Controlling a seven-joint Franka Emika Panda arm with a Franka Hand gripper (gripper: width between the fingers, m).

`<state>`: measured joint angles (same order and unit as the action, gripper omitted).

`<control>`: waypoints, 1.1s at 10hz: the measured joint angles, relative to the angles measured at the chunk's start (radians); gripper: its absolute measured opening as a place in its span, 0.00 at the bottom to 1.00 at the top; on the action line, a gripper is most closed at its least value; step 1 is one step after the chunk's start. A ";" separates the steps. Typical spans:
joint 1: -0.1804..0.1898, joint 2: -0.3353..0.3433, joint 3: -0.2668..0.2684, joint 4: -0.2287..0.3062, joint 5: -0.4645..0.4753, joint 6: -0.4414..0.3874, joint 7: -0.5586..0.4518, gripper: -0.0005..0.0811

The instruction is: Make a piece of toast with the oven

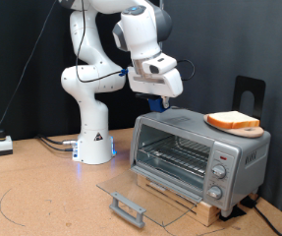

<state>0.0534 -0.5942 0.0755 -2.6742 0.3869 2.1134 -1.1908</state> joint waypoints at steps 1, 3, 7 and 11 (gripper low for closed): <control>0.000 0.000 0.000 -0.003 0.009 0.000 0.005 0.51; -0.006 0.000 0.008 -0.031 0.042 0.154 0.066 0.51; -0.141 0.058 0.014 -0.026 -0.027 0.296 0.217 0.51; -0.183 0.158 -0.077 0.076 -0.039 0.189 0.100 0.51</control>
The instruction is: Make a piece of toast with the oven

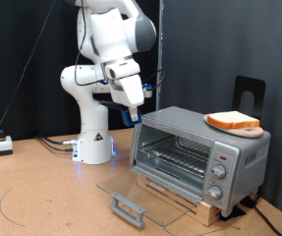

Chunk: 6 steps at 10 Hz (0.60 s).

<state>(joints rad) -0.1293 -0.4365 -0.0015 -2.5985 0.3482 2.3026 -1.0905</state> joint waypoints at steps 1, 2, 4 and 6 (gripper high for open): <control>-0.001 -0.001 0.005 -0.004 0.000 0.006 0.016 0.51; 0.002 -0.001 0.013 -0.007 0.008 -0.013 0.036 0.51; 0.031 -0.002 0.037 -0.012 0.066 -0.033 0.060 0.51; 0.068 -0.004 0.071 -0.014 0.138 -0.021 0.090 0.51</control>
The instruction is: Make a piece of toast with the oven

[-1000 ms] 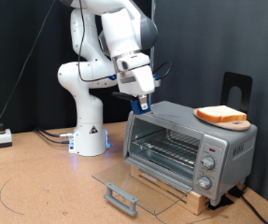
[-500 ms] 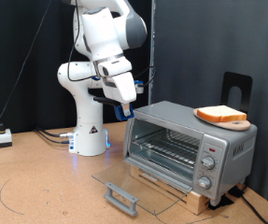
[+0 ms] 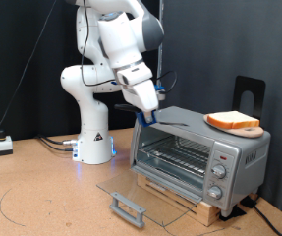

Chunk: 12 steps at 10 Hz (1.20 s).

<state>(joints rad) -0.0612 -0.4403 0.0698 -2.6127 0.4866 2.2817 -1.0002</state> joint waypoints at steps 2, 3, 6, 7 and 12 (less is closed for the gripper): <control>0.021 0.000 0.040 0.000 0.025 0.010 0.052 0.51; 0.025 0.001 0.060 0.000 0.026 0.013 0.079 0.51; 0.034 0.008 0.100 0.000 0.030 0.022 0.127 0.51; 0.039 0.012 0.107 0.000 0.032 0.022 0.132 0.51; 0.045 0.030 0.130 0.000 0.051 0.023 0.142 0.51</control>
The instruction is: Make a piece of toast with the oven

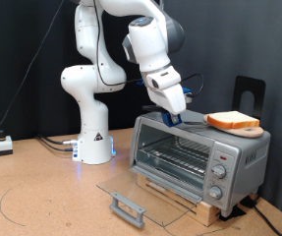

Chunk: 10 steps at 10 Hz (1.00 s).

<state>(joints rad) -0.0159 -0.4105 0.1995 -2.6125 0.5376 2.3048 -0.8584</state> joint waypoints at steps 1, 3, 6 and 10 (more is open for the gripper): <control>0.005 0.000 0.000 0.002 0.022 0.005 -0.001 0.51; 0.017 0.000 -0.001 0.015 0.064 0.007 -0.021 0.51; 0.017 0.001 0.007 0.022 0.054 0.006 0.008 0.51; 0.017 0.023 0.064 0.023 0.046 0.025 0.053 0.51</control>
<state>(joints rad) 0.0016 -0.3871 0.2632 -2.5897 0.5840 2.3300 -0.8054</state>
